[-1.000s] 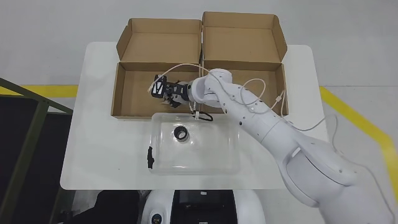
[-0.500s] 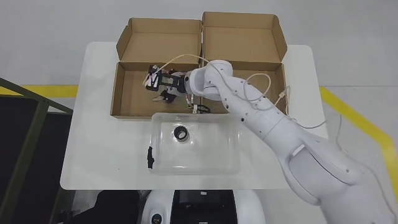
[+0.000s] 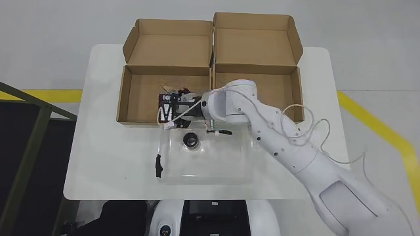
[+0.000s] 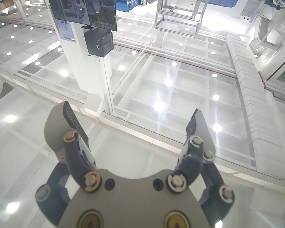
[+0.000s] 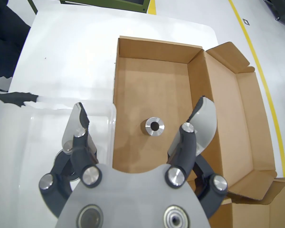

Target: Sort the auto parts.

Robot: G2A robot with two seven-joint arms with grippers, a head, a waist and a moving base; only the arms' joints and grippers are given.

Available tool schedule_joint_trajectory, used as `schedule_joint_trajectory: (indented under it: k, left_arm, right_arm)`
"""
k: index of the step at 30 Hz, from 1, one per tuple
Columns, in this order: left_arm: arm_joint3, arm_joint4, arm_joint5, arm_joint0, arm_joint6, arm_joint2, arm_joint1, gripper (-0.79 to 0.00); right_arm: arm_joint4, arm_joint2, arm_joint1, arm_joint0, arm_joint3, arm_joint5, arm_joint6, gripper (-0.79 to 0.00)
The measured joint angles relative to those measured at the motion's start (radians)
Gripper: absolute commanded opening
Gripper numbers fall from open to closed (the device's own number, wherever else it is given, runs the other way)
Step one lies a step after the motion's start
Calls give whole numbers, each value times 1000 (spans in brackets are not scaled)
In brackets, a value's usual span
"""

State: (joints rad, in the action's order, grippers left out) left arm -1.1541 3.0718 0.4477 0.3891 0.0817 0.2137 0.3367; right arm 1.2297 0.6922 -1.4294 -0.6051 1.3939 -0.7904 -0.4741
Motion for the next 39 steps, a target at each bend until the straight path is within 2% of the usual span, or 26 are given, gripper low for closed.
schedule_joint_trajectory:
  k: [8, 17, 28, 39]
  left_arm:
    - [0, 0, 0, 0, 0, 0, 0, 0]
    - [0, 0, 0, 0, 0, 0, 0, 0]
    - [0, 0, 0, 0, 0, 0, 0, 0]
    - [0, 0, 0, 0, 0, 0, 0, 0]
  right_arm:
    - [24, 83, 61, -174, 207, -116, -55, -62]
    - [95, 122, 100, -295, 303, -170, -66, -43]
    - [163, 120, 114, -329, 265, -164, -20, -62]
    - [174, 83, 106, -289, 162, -151, 21, -95]
